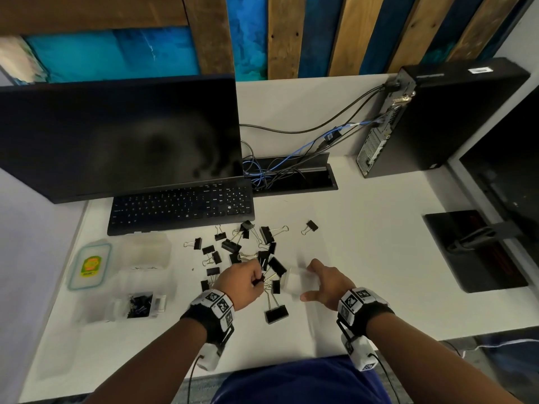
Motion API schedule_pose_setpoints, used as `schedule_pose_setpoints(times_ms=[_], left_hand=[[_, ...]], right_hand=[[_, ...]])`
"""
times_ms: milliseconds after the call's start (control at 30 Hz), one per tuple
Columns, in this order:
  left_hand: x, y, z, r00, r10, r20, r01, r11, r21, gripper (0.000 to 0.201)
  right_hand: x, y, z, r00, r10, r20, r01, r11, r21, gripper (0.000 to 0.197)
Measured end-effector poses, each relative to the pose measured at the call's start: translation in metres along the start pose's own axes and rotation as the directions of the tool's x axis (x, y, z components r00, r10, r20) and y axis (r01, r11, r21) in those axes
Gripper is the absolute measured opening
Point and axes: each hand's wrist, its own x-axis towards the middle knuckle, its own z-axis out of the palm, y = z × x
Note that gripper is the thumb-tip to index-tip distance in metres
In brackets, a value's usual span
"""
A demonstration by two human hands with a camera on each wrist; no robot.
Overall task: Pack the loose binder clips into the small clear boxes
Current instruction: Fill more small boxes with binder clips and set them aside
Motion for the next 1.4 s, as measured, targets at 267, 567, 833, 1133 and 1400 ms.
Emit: schedule_pose_setpoints(times_ms=[267, 567, 833, 1133, 1400], left_hand=[[0.027, 0.025, 0.015, 0.991, -0.018, 0.129, 0.055, 0.955, -0.291, 0.012], [0.016, -0.008, 0.01, 0.991, -0.092, 0.094, 0.099, 0.992, -0.074, 0.022], [0.011, -0.01, 0.015, 0.987, 0.04, 0.156, -0.072, 0.976, 0.204, 0.021], [0.028, 0.022, 0.044, 0.961, 0.084, 0.264, -0.208, 0.847, 0.489, 0.042], [0.028, 0.028, 0.031, 0.968, 0.232, 0.097, -0.243, 0.962, 0.125, 0.043]], right_hand=[[-0.001, 0.0, 0.001, 1.0, 0.008, 0.005, -0.008, 1.0, 0.0, 0.068], [-0.003, 0.004, 0.004, 1.0, -0.002, 0.011, 0.002, 1.0, 0.011, 0.065], [-0.001, 0.0, 0.008, 0.999, -0.016, 0.029, 0.016, 1.0, -0.002, 0.067], [-0.01, 0.006, 0.011, 1.0, 0.016, 0.024, -0.017, 1.0, 0.009, 0.065], [-0.011, 0.011, 0.012, 0.999, 0.031, 0.027, -0.032, 0.999, 0.042, 0.064]])
